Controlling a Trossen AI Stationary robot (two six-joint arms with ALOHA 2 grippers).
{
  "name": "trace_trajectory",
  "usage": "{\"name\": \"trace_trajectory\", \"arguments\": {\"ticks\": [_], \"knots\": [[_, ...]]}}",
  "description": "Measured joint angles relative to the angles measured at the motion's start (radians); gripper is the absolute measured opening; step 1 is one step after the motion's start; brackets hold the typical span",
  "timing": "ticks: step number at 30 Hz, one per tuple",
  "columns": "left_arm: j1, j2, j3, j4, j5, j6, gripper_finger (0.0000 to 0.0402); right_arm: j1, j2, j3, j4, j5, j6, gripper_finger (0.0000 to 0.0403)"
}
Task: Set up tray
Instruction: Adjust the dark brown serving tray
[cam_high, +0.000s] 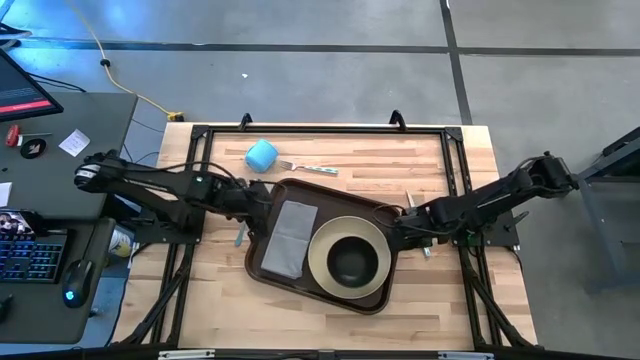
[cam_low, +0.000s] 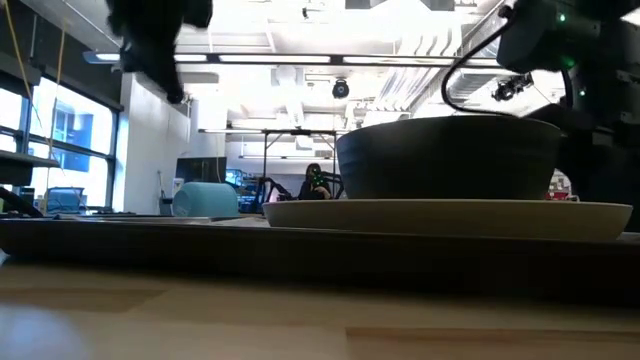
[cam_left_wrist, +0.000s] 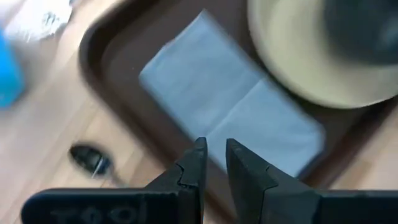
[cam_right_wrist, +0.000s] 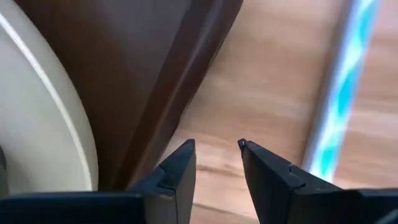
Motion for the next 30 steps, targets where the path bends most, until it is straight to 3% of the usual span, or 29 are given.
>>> {"name": "trace_trajectory", "arguments": {"ticks": [4,11,20,26,30], "knots": [[0.0,-0.078,0.01,0.141,0.012,0.082,0.0094,0.005,-0.005,-0.042,0.117,-0.002,0.063,0.012],[0.002,-0.196,0.0,0.392,0.082,0.288,0.0094,0.013,-0.007,-0.043,0.135,0.052,0.096,0.0107],[0.122,-0.241,-0.158,0.815,0.213,0.23,0.0081,0.004,-0.009,-0.043,0.147,0.074,0.058,0.0117],[0.21,-0.241,-0.194,0.916,0.28,0.215,0.0026,0.004,-0.009,-0.043,0.183,0.073,0.036,0.0136],[0.257,-0.241,-0.194,0.955,0.326,0.184,0.0021,0.004,-0.009,-0.043,0.187,0.073,0.029,0.0146]]}}
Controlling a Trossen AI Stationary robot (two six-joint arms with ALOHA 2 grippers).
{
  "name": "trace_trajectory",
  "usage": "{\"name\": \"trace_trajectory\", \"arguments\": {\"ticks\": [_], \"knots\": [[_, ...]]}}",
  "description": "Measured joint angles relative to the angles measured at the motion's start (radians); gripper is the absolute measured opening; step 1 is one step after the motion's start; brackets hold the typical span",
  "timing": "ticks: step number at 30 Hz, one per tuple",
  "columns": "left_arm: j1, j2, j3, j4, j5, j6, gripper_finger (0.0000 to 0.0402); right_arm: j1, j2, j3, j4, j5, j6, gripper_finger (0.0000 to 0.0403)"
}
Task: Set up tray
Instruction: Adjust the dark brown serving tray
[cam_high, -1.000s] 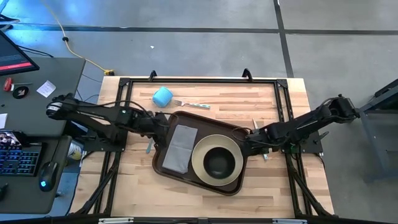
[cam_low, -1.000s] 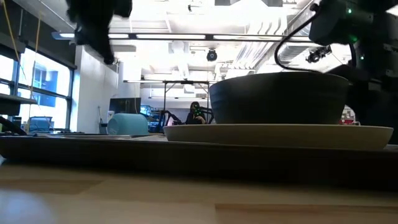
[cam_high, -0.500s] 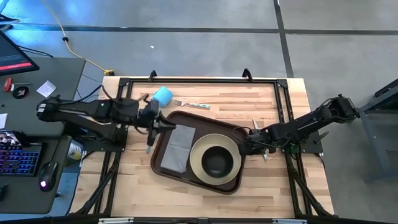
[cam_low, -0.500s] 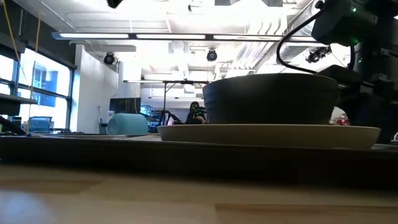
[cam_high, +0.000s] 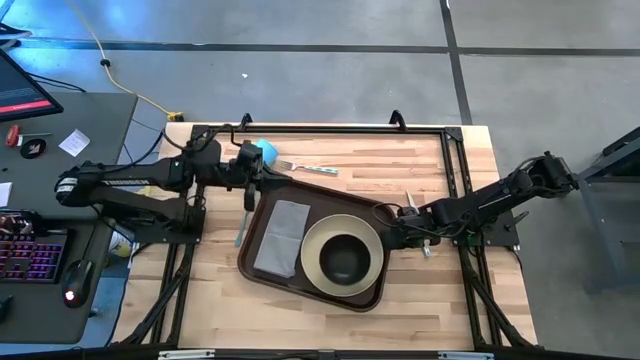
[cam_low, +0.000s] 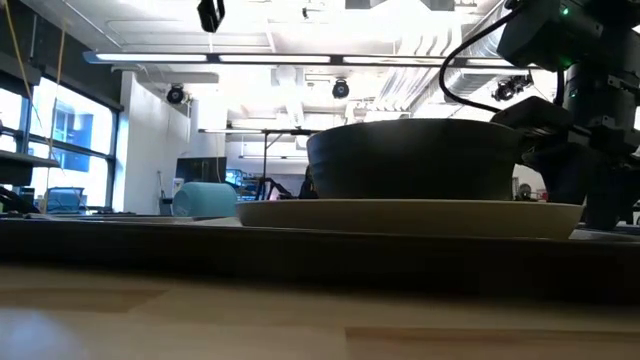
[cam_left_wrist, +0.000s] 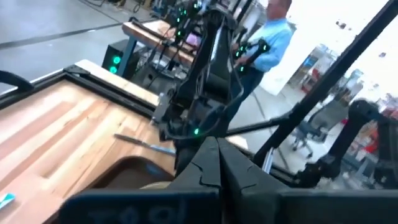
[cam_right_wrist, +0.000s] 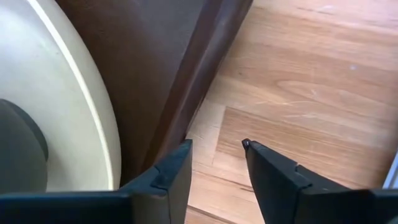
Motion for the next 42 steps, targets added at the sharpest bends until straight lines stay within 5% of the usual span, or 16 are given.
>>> {"name": "trace_trajectory", "arguments": {"ticks": [10,20,28,42], "knots": [[0.024,0.0,0.003,-0.028,-0.025,-0.054,0.0099,0.0,-0.041,0.0,0.019,-0.026,-0.015,0.0143],[0.024,0.0,0.003,-0.075,-0.032,-0.054,0.0065,-0.012,-0.124,0.0,-0.023,0.106,0.008,0.0141],[0.024,0.0,0.004,-0.075,-0.053,-0.05,0.003,-0.048,-0.064,-0.04,0.042,0.057,-0.015,0.0141],[0.024,0.0,0.004,-0.075,-0.126,-0.057,0.0061,-0.104,-0.016,-0.056,0.068,0.13,-0.062,0.0133]]}}
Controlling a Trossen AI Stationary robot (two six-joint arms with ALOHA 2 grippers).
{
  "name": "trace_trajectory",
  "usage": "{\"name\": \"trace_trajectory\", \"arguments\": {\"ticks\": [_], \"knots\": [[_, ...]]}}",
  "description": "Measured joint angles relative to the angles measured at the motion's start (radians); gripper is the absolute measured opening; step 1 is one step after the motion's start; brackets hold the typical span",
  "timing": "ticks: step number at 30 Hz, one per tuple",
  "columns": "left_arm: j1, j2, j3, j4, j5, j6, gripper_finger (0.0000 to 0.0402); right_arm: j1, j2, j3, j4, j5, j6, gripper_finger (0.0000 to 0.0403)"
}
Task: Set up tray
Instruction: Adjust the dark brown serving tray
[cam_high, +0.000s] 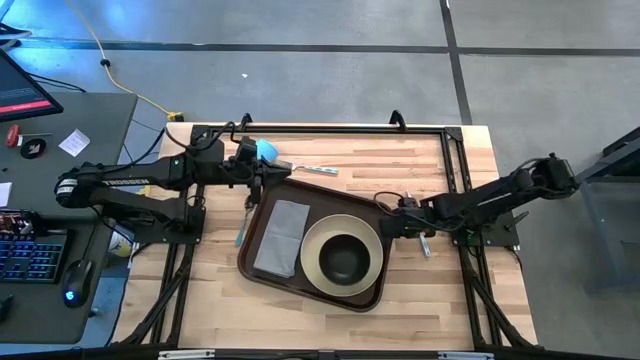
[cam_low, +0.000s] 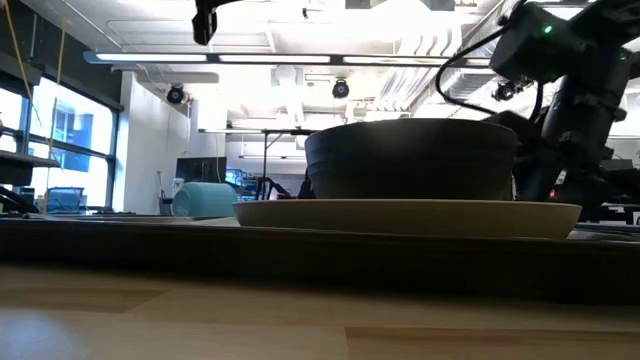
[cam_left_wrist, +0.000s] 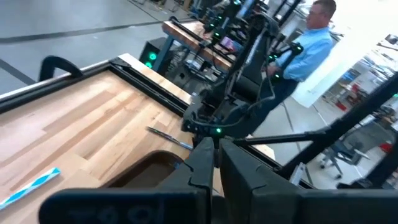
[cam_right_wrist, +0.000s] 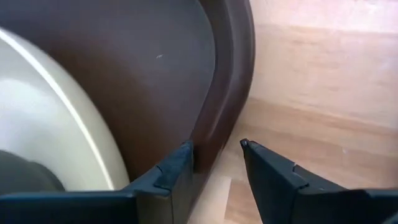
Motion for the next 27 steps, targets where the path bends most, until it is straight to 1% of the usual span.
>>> {"name": "trace_trajectory", "arguments": {"ticks": [4,9,12,15,19,23,27], "knots": [[0.0,0.0,0.0,-0.026,-0.02,-0.001,0.0046,-0.062,0.022,0.001,-0.001,-0.003,-0.059,0.0113],[0.0,0.0,0.001,-0.072,-0.02,-0.027,0.003,-0.142,0.023,0.001,-0.005,-0.002,-0.139,0.0062],[0.0,0.0,0.001,-0.12,-0.035,-0.027,0.0032,-0.192,0.023,0.001,0.005,0.002,-0.182,0.004],[0.0,0.0,0.001,-0.166,-0.062,-0.045,0.0047,-0.24,0.023,0.001,0.009,-0.011,-0.26,0.0041],[0.0,0.0,0.001,-0.188,-0.074,-0.063,0.0063,-0.301,0.024,0.0,0.002,-0.026,-0.363,0.0068],[0.0,0.0,0.001,-0.187,-0.076,-0.076,0.0062,-0.342,0.024,0.0,0.0,-0.047,-0.361,0.0074],[0.0,0.0,0.001,-0.186,-0.076,-0.077,0.0048,-0.362,0.024,0.0,0.008,-0.096,-0.314,0.0072]]}}
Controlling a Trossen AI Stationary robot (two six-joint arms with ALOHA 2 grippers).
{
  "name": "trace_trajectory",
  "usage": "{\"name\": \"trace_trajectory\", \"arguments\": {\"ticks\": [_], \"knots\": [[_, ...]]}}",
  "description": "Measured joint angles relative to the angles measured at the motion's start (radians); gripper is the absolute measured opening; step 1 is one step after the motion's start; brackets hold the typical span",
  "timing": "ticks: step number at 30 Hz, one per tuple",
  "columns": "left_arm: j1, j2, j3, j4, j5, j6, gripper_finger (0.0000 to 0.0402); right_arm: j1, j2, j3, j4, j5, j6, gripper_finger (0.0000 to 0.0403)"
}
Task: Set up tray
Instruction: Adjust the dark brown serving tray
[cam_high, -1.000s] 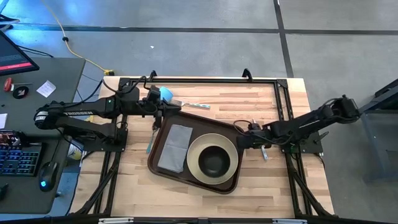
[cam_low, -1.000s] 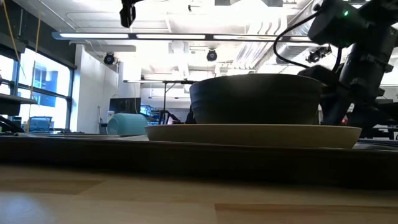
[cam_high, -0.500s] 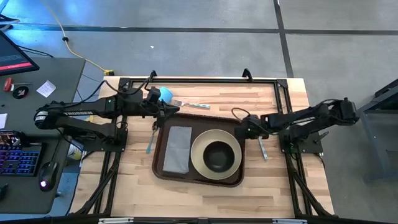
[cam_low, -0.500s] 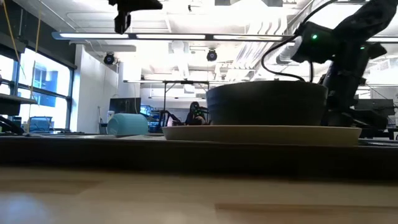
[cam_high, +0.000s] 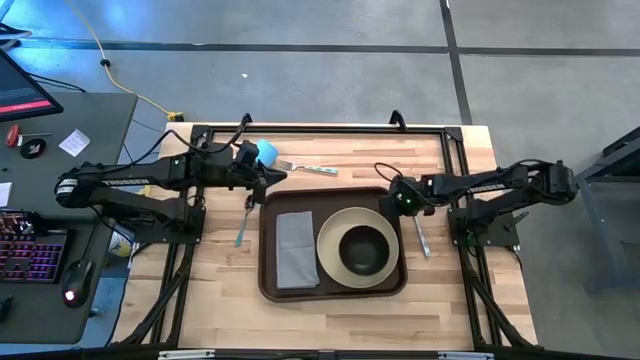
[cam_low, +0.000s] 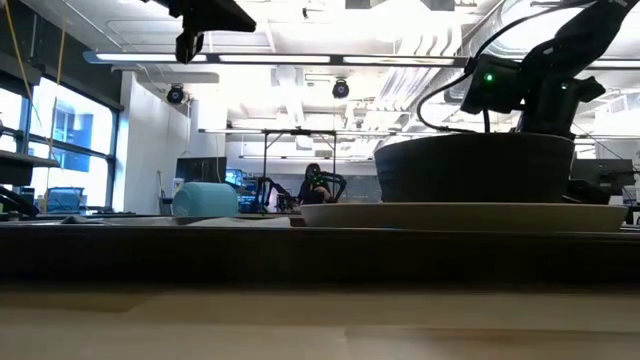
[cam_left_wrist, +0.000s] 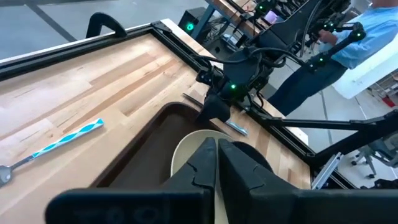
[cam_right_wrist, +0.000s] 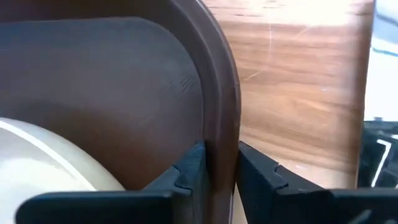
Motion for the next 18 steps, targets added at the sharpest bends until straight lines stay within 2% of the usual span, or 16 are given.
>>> {"name": "trace_trajectory", "arguments": {"ticks": [6,14,18], "knots": [[0.0,0.0,0.0,0.0,0.0,-0.01,0.0029,-0.005,-0.017,0.0,-0.008,-0.089,-0.021,0.0085],[0.0,0.0,0.0,0.0,0.0,-0.011,0.0062,-0.005,-0.134,0.001,-0.033,-0.071,-0.078,0.0089],[0.0,0.0,0.0,0.0,0.0,-0.011,0.0065,0.004,-0.184,0.001,-0.029,-0.062,-0.084,0.0081]]}}
